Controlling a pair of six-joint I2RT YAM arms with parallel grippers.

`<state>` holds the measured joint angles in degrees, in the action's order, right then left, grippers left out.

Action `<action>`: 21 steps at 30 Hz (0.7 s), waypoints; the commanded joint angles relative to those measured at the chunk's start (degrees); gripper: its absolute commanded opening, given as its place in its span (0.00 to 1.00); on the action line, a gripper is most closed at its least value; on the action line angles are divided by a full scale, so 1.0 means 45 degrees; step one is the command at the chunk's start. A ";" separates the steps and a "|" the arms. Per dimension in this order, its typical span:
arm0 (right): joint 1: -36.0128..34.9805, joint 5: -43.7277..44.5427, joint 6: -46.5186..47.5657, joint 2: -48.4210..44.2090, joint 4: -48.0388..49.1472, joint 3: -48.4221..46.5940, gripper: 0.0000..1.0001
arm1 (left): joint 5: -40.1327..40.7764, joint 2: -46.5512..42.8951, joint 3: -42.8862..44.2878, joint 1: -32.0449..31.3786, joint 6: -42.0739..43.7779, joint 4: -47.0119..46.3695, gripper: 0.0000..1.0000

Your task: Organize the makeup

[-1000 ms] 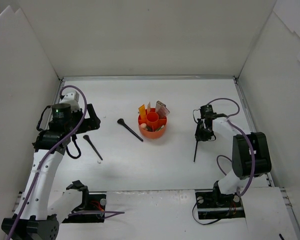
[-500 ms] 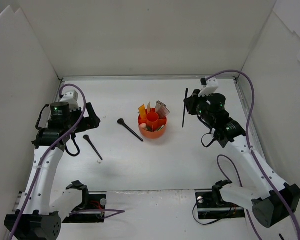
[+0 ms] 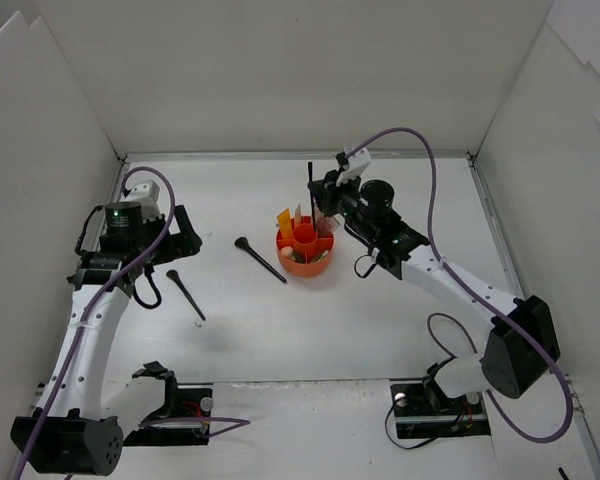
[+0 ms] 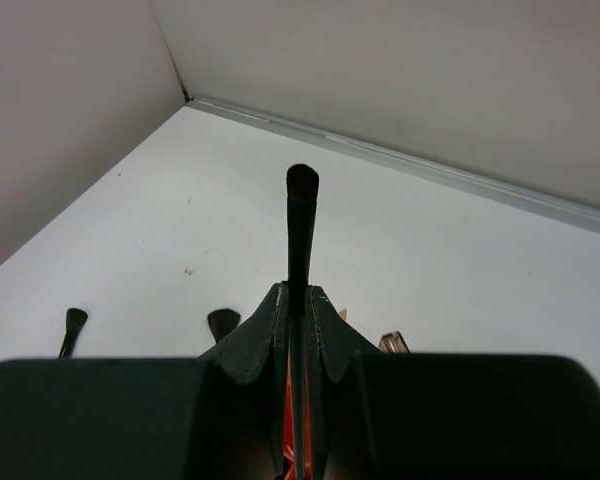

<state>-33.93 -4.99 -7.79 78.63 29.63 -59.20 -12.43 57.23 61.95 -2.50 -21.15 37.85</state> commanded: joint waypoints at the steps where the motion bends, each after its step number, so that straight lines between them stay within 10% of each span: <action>1: -0.0251 0.0133 0.0423 0.0377 0.2731 -0.0965 0.00 | -0.0032 0.0192 0.0178 0.0107 -0.0008 -0.0461 1.00; 21: -0.0935 0.1051 0.0618 0.2898 0.4588 0.0127 0.00 | 0.0007 0.0426 0.0139 0.0107 -0.0105 -0.0402 1.00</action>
<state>-37.19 -1.85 -5.76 93.43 42.63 -59.16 -12.47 59.16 61.32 -2.50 -21.26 37.87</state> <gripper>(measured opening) 0.040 0.996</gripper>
